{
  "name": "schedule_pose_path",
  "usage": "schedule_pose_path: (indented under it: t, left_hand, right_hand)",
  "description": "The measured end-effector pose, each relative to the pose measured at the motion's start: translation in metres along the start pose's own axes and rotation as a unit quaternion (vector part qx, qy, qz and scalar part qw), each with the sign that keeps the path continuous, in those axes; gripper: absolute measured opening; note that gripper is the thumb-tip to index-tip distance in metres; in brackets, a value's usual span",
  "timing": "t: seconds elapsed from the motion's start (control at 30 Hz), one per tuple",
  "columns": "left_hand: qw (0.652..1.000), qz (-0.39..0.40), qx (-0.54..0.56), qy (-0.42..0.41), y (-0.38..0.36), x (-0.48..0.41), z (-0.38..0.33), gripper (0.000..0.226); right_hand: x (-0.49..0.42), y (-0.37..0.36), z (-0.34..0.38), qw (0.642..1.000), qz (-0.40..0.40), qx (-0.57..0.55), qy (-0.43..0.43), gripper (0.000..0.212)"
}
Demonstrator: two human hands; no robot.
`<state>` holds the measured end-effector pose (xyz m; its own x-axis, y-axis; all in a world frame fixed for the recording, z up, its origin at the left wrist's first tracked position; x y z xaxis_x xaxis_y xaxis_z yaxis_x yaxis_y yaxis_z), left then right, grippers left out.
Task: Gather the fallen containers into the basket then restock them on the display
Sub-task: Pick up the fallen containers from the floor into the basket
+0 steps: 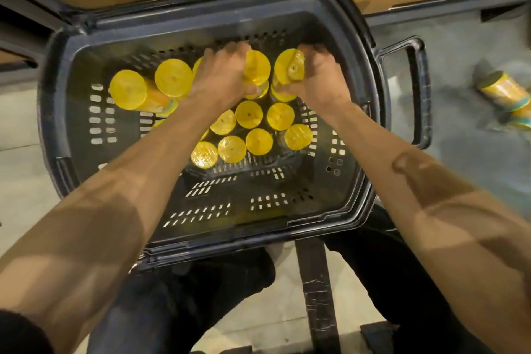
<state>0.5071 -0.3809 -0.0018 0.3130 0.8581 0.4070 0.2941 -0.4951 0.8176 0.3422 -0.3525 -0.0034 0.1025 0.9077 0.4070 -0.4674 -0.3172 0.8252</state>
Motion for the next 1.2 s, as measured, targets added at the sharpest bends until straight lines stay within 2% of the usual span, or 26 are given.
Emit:
schedule_pose_path:
  t: [0.13, 0.37, 0.57, 0.7, 0.83, 1.0, 1.2]
  left_hand:
    - [1.0, -0.01, -0.008, 0.0, 0.0, -0.004, 0.005, 0.076]
    - [1.0, -0.004, -0.015, 0.012, 0.009, 0.013, -0.003, 0.079]
    - [0.998, 0.008, -0.057, -0.002, 0.059, 0.06, -0.037, 0.056]
    - [0.981, 0.059, -0.174, -0.056, 0.111, 0.1, -0.078, 0.037]
    - [0.975, 0.095, -0.197, -0.025, 0.185, 0.126, -0.11, 0.044]
    - [0.976, 0.06, -0.203, -0.057, 0.269, 0.174, -0.166, 0.046]
    - [0.961, 0.017, -0.233, -0.146, 0.348, 0.234, -0.264, 0.048]
  right_hand:
    - [-0.004, -0.004, 0.001, 1.0, -0.003, 0.016, 0.011, 0.069]
    - [0.006, 0.007, 0.009, 0.998, 0.01, 0.057, 0.007, 0.081]
    - [0.044, 0.055, 0.029, 0.989, 0.04, 0.142, 0.028, 0.06]
    - [0.081, 0.112, 0.046, 0.98, 0.076, 0.182, 0.025, 0.055]
    - [0.124, 0.189, 0.059, 0.972, 0.083, 0.218, -0.003, 0.057]
    - [0.188, 0.292, 0.079, 0.97, 0.073, 0.23, -0.03, 0.053]
    - [0.28, 0.401, 0.092, 0.976, 0.007, 0.205, -0.074, 0.057]
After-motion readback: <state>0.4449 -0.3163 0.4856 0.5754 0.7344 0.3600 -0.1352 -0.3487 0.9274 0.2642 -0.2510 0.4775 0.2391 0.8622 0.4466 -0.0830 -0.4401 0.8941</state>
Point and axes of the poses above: each hand's wrist, its own x-axis away from the middle knuckle, its own y-axis out of the back of the hand, z = x × y, the point moved 8 cm from there along -x, towards the middle knuckle, and after that the axes turned 9 degrees about x, right-handed, at the moved point
